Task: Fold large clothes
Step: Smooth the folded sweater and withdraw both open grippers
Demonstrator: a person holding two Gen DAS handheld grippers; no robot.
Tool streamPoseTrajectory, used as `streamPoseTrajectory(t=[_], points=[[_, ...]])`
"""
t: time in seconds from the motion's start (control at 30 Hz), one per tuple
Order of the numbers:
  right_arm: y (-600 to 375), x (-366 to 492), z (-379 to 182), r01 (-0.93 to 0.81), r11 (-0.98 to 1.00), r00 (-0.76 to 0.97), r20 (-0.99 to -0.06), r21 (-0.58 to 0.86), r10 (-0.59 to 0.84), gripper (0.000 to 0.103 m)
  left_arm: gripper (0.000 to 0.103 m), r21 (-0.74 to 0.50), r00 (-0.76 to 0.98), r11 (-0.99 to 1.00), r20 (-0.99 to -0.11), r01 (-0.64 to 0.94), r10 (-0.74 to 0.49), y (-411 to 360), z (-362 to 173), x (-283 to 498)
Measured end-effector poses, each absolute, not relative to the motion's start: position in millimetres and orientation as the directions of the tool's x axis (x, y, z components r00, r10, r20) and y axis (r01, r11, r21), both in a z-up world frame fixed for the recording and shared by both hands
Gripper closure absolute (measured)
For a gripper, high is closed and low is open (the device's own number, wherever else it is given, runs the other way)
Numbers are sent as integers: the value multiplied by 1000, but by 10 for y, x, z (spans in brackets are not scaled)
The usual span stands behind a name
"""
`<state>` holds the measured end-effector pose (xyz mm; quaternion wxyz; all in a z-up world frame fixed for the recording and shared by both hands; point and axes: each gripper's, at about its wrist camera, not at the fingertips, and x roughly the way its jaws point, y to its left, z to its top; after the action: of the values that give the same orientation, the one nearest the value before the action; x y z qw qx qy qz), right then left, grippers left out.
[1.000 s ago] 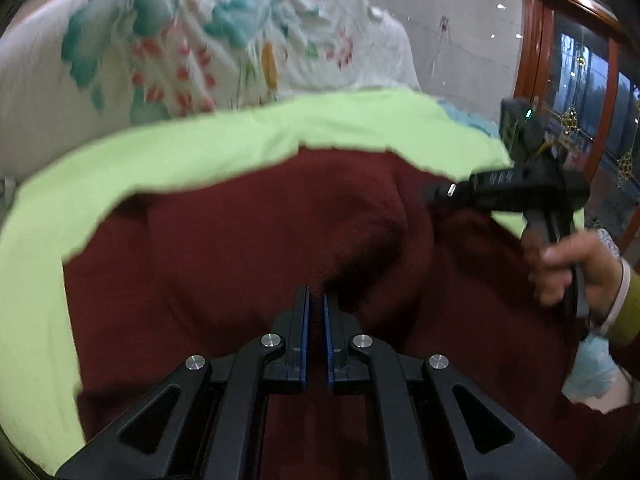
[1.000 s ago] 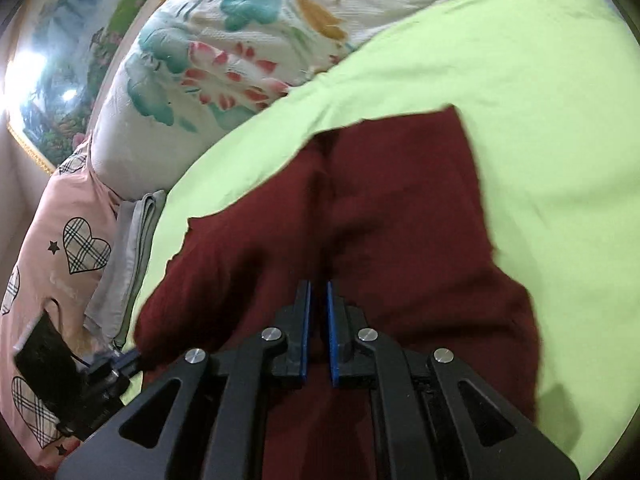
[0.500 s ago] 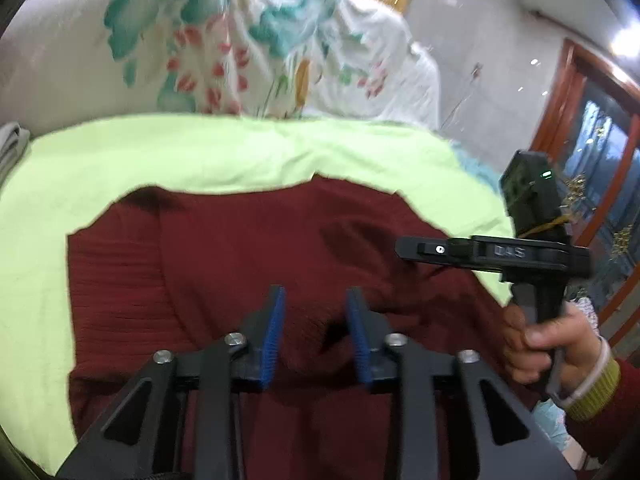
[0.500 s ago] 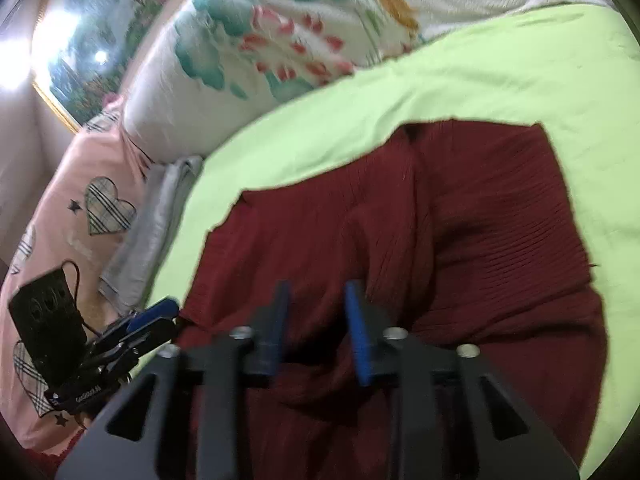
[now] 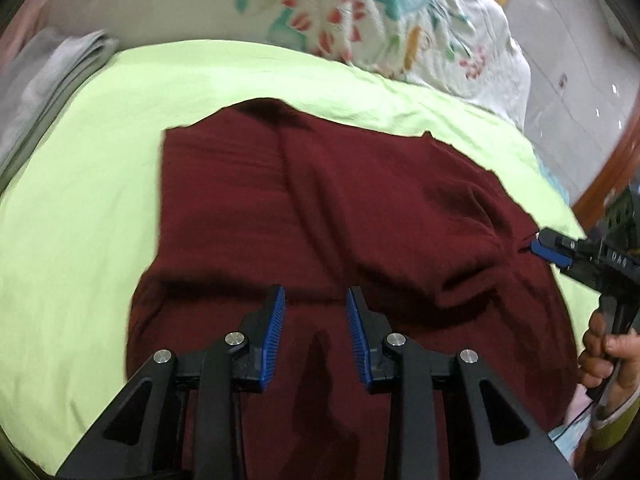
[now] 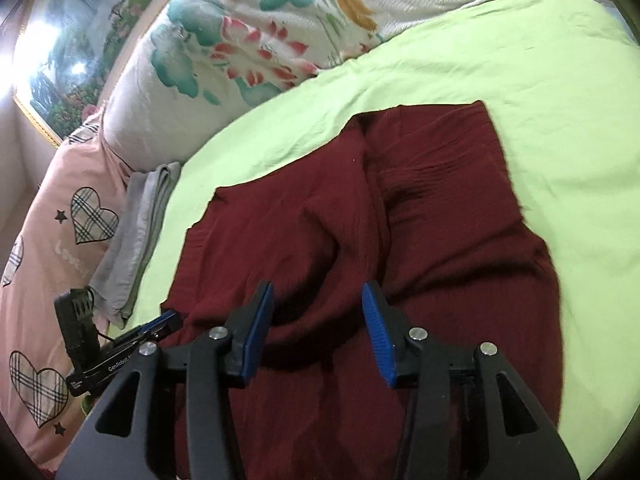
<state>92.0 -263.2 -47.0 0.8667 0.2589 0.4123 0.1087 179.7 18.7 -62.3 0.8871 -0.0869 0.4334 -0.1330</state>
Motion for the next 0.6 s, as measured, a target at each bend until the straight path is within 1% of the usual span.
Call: streamPoseTrajectory(t=[0.1, 0.2, 0.33, 0.37, 0.47, 0.53, 0.6], points=[[-2690, 690, -430, 41, 840, 647, -655, 541, 391, 55, 65, -288, 607, 951, -737, 113, -296, 337, -589, 1457], [-2829, 406, -420, 70, 839, 662, -655, 539, 366, 55, 63, -313, 614, 948, -737, 60, -282, 532, -612, 1141], [-3045, 114, -447, 120, 840, 675, -664, 529, 321, 49, 58, -315, 610, 949, -754, -9, -245, 797, -715, 755], [-3126, 27, -461, 140, 839, 680, -667, 526, 305, 48, 57, -315, 605, 949, -759, -17, -241, 850, -739, 698], [-3381, -209, -513, 204, 826, 691, -675, 525, 259, 47, 48, -315, 590, 949, -771, -25, -240, 963, -810, 504], [-3501, -315, -550, 235, 816, 690, -682, 529, 243, 47, 47, -312, 581, 950, -778, -24, -240, 999, -854, 404], [-3591, -415, -607, 256, 813, 678, -696, 524, 235, 47, 43, -313, 574, 950, -781, -15, -248, 1033, -889, 293]])
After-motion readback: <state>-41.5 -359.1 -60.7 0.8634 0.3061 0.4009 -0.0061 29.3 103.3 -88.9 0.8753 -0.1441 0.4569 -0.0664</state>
